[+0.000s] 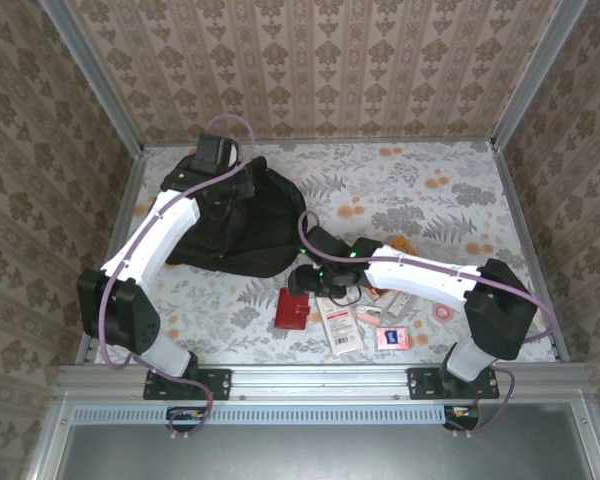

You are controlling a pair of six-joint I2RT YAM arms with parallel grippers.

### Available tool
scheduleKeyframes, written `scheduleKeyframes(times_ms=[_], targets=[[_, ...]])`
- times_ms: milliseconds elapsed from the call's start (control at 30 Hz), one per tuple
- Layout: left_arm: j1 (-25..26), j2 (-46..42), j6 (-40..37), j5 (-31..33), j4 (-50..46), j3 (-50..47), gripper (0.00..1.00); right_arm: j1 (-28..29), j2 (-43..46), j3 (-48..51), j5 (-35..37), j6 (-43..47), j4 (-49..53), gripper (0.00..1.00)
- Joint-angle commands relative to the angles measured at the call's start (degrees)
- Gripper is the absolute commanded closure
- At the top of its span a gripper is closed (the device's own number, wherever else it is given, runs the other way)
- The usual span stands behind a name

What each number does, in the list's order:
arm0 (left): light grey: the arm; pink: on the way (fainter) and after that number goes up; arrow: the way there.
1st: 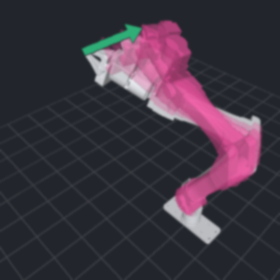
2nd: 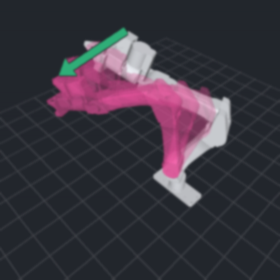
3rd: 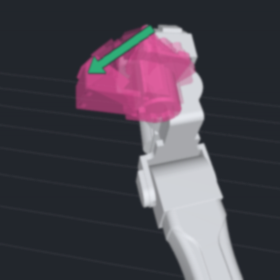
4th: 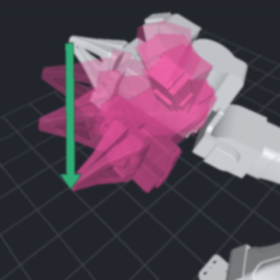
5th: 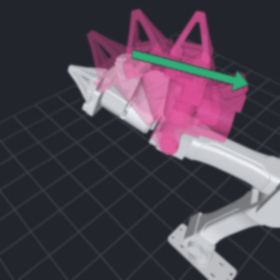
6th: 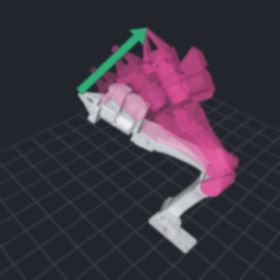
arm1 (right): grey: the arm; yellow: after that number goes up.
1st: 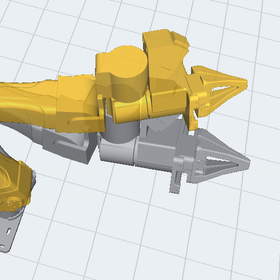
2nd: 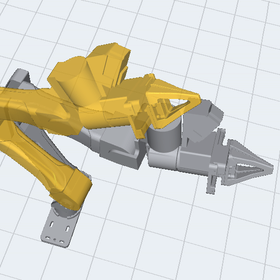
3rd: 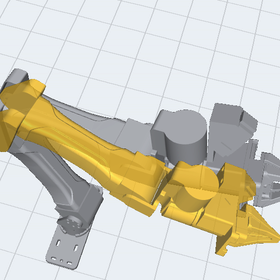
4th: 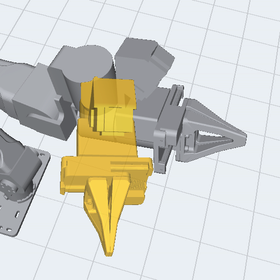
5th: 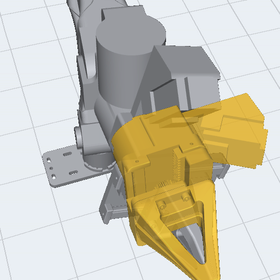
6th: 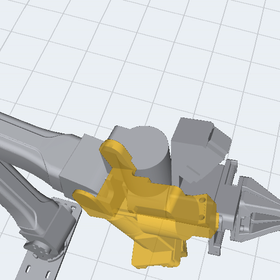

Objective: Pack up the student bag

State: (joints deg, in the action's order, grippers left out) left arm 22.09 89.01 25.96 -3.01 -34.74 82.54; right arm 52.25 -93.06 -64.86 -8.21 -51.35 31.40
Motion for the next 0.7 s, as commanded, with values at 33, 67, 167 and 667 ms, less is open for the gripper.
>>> scheduleKeyframes(times_ms=[33, 67, 167, 667], targets=[[0.1, -1.3, 0.7, -1.0, 1.3, -0.4, 1.0, 1.0, -4.8, -0.6, -5.3, -0.6, 1.1, 0.29], [0.1, -1.5, 0.6, -0.9, 1.4, -0.5, 1.0, 1.0, -5.5, -0.6, -6.8, -0.5, -0.1, 0.29], [-0.2, -1.6, 0.8, -1.3, 1.3, -0.7, 1.0, 0.9, -8.1, -0.2, -10.1, -0.7, -1.9, 0.3], [-1.1, -2.0, 1.0, -2.4, 1.6, -0.9, 1.0, -1.4, -12.3, 11.6, -21.8, -8.6, -22.8, 0.34]])
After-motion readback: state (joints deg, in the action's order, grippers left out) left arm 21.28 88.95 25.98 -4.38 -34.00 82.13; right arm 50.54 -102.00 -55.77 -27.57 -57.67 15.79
